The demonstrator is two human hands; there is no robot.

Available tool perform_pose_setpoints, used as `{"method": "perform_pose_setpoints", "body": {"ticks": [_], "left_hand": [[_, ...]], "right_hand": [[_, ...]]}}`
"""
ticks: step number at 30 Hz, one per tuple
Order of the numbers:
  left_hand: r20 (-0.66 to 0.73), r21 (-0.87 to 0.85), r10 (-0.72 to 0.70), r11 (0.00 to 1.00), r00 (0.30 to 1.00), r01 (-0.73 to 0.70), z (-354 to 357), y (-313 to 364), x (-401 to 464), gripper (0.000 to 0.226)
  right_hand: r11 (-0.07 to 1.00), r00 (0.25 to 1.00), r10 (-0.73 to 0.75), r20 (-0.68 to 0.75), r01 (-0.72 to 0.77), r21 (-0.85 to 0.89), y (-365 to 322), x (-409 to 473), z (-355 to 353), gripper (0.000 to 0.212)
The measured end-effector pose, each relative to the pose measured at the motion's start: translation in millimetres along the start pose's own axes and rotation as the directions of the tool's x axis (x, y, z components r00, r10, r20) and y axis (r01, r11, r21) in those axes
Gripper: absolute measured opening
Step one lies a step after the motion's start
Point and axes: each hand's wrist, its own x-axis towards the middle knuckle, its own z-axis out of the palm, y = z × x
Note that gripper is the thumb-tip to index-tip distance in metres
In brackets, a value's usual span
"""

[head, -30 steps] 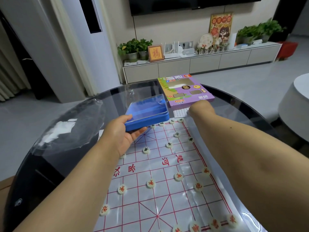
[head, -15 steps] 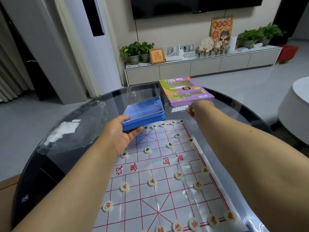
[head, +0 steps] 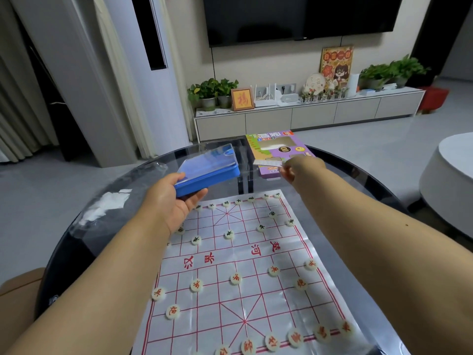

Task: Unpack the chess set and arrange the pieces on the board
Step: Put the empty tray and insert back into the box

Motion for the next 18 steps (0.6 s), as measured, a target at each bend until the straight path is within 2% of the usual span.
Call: {"method": "perform_pose_setpoints", "body": {"ticks": [2, 3, 5, 7, 9, 11, 15, 18], "left_hand": [[-0.01, -0.004, 0.019, 1.0, 1.0, -0.02, -3, 4, 2, 0.03], [-0.015, -0.016, 0.03, 0.999, 0.999, -0.031, -4, 6, 5, 0.031], [-0.032, -0.042, 0.048, 0.998, 0.998, -0.049, -6, 12, 12, 0.033], [-0.042, -0.046, 0.067, 0.997, 0.997, -0.069, -8, 18, 21, 0.034], [-0.052, -0.039, 0.087, 0.995, 0.995, -0.09, -8, 24, 33, 0.035], [-0.06, -0.034, 0.096, 0.995, 0.994, -0.098, -8, 29, 46, 0.033], [-0.058, -0.023, 0.11, 0.994, 0.992, -0.111, -4, 33, 73, 0.033], [-0.049, -0.017, 0.11, 0.994, 0.993, -0.111, -1, 33, 92, 0.032]], "right_hand": [[0.995, 0.998, 0.067, -0.001, -0.067, 0.076, -3, 1, 12, 0.009], [0.997, 0.999, 0.04, 0.024, -0.041, 0.059, -4, 3, 19, 0.011], [0.991, 0.992, -0.069, 0.103, 0.08, -0.105, -3, 5, 30, 0.018], [0.925, 0.962, -0.187, 0.201, 0.241, -0.293, 4, 10, 39, 0.022], [0.878, 0.933, -0.243, 0.266, 0.328, -0.35, 9, 20, 47, 0.027], [0.824, 0.915, -0.285, 0.286, 0.387, -0.415, 12, 36, 62, 0.027], [0.644, 0.9, -0.317, 0.298, 0.435, -0.629, 17, 62, 98, 0.023], [0.593, 0.88, -0.331, 0.341, 0.475, -0.65, 22, 78, 118, 0.025]]}}
